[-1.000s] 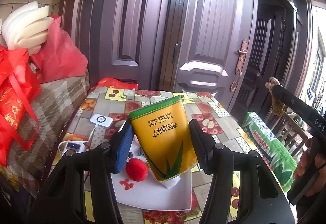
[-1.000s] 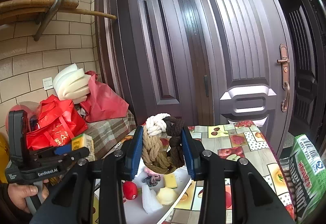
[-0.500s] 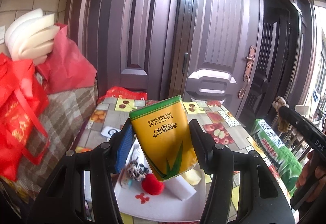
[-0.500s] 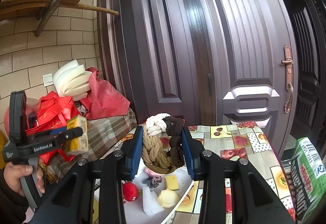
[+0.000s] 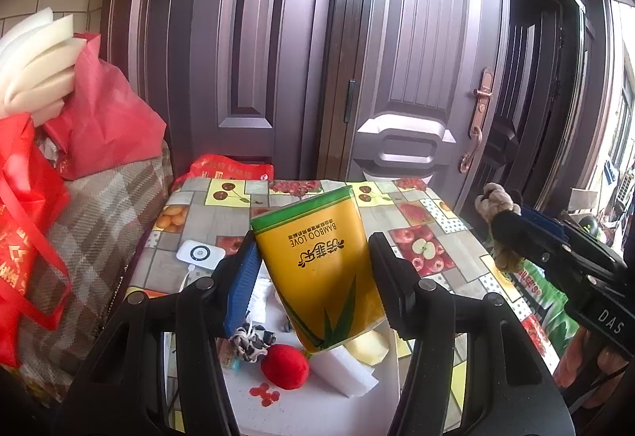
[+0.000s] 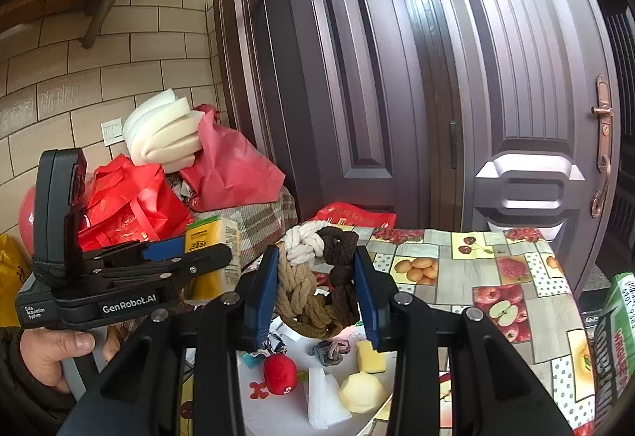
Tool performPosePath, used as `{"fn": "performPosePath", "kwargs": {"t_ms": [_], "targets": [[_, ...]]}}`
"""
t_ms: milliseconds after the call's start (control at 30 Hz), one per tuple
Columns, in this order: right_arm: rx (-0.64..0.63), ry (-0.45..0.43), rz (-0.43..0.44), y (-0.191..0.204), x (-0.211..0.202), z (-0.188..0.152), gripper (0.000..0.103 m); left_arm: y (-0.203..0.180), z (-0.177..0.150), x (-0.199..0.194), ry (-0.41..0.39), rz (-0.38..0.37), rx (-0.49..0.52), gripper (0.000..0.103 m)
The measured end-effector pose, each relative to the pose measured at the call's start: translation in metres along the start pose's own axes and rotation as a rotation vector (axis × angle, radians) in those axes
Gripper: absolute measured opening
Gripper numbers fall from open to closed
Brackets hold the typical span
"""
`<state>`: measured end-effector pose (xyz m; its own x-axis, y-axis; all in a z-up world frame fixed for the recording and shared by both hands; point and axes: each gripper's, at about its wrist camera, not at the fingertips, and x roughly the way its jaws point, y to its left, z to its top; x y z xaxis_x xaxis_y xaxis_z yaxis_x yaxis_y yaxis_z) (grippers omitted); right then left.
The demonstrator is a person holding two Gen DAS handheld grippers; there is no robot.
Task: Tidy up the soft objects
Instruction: 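Carry the yellow tissue pack and rope toy over the white tray with both grippers, then open both grippers to drop the tissue pack and rope toy into the tray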
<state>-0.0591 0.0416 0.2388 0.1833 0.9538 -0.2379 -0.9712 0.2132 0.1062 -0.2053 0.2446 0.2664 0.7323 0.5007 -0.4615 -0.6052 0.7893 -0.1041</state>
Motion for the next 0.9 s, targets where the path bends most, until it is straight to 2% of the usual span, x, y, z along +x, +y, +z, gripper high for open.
{"fn": "performPosePath", "kwargs": {"t_ms": [400,900], "targets": [[0.031,0.115,0.015,-0.013,0.051,-0.018,0.037,0.008,-0.016,0.054,0.099,0.026,-0.006,0.055],[0.073,0.303,0.021,-0.028,0.131,-0.060,0.038,0.020,-0.056,0.147,0.290,0.083,0.011,0.055]]}}
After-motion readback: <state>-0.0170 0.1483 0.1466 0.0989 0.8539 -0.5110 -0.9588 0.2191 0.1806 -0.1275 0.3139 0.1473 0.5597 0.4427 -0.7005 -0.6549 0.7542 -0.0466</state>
